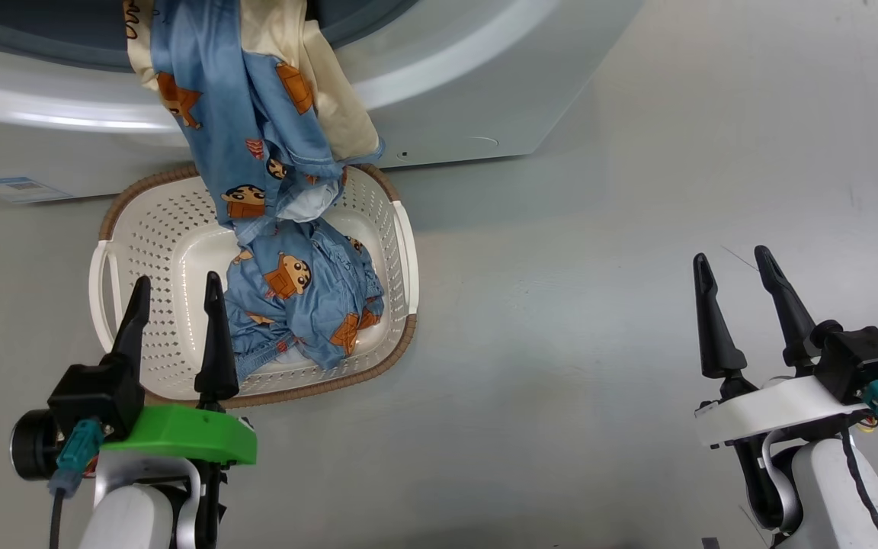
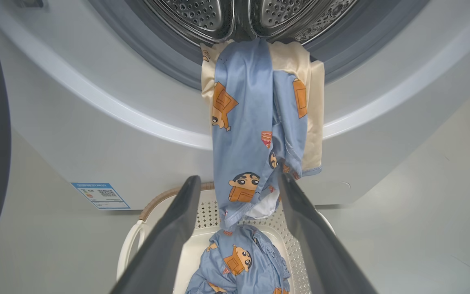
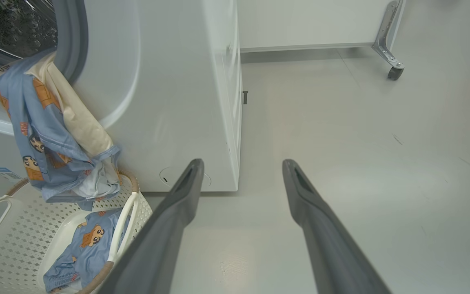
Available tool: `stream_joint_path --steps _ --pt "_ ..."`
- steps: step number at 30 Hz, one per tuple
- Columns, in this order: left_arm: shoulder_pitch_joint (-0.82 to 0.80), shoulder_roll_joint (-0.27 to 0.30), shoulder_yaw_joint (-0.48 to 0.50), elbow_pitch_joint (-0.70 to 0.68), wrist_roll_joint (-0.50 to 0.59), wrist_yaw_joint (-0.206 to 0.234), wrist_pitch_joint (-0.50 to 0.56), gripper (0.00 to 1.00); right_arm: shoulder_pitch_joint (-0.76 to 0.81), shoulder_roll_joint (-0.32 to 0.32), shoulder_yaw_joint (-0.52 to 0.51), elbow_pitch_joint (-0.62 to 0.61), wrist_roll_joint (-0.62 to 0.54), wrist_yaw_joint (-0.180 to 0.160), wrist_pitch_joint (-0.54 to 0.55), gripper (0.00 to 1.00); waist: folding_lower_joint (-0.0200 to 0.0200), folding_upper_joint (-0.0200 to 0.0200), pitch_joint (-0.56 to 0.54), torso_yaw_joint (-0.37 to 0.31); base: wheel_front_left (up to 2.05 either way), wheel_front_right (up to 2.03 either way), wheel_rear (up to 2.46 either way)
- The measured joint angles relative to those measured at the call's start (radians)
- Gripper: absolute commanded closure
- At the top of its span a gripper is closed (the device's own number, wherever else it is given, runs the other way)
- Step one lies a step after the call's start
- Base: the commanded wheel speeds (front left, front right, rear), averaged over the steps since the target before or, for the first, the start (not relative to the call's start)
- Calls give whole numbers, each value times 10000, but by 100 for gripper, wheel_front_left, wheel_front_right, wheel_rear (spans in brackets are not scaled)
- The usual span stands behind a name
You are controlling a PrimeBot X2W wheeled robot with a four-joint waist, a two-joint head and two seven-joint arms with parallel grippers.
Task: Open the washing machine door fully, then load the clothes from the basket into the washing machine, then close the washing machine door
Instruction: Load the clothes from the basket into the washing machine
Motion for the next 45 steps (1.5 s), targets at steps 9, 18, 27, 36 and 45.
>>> stream_joint_path --steps 9,18,27,36,45 --pt "-895 25 -117 502 -13 -234 276 0 -211 123 328 25 23 0 0 0 0 0 170 -373 0 0 0" --pt "-1903 255 230 1231 -238 -422 474 0 -452 263 499 21 96 0 0 0 0 0 504 -886 0 0 0" --pt "-2723 301 479 2140 -1139 -986 694 0 -590 366 541 -8 176 0 0 0 0 0 1060 -1419 0 0 0" --pt "-3572 587 711 2813 -1216 -1221 677 0 -825 389 523 -79 178 0 0 0 0 0 1719 -1866 0 0 0" --pt "-4389 945 803 3499 -1101 -1315 550 0 -994 405 462 -159 186 0 0 0 0 0 2309 -2162 0 0 0"
